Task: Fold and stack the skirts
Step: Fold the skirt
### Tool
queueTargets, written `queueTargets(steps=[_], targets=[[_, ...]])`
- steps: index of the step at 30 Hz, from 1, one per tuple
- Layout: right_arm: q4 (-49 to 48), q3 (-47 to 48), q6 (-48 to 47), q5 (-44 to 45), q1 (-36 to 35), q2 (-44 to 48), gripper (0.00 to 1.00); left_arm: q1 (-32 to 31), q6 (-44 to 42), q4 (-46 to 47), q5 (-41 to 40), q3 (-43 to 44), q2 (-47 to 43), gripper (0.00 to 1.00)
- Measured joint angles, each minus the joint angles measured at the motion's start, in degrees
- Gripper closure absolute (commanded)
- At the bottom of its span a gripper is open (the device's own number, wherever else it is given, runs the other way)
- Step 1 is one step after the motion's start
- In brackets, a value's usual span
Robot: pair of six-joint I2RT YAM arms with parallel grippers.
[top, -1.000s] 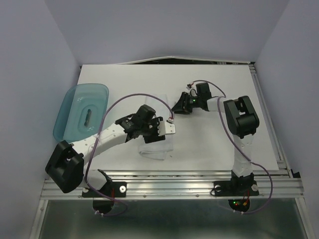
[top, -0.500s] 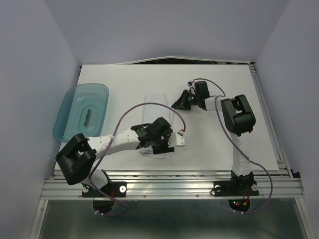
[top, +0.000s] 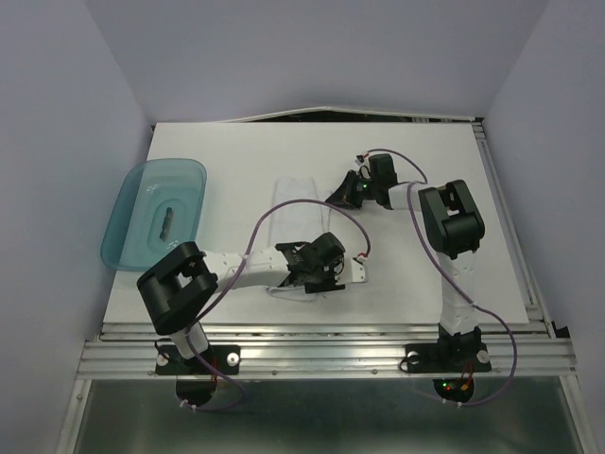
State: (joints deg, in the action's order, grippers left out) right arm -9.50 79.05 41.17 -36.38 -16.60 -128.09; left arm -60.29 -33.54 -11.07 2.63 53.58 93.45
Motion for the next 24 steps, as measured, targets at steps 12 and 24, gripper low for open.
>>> queueTargets(steps=[12,24], targets=[[0.1,0.3,-0.5,0.5,0.0,0.0,0.99,0.0,-0.3,1.4,-1.0,0.6,2.3,0.82],[1.8,1.9,-2.8,1.4,0.0,-0.3,0.99,0.0,-0.9,-1.9,-0.5,0.5,-1.2,1.00]])
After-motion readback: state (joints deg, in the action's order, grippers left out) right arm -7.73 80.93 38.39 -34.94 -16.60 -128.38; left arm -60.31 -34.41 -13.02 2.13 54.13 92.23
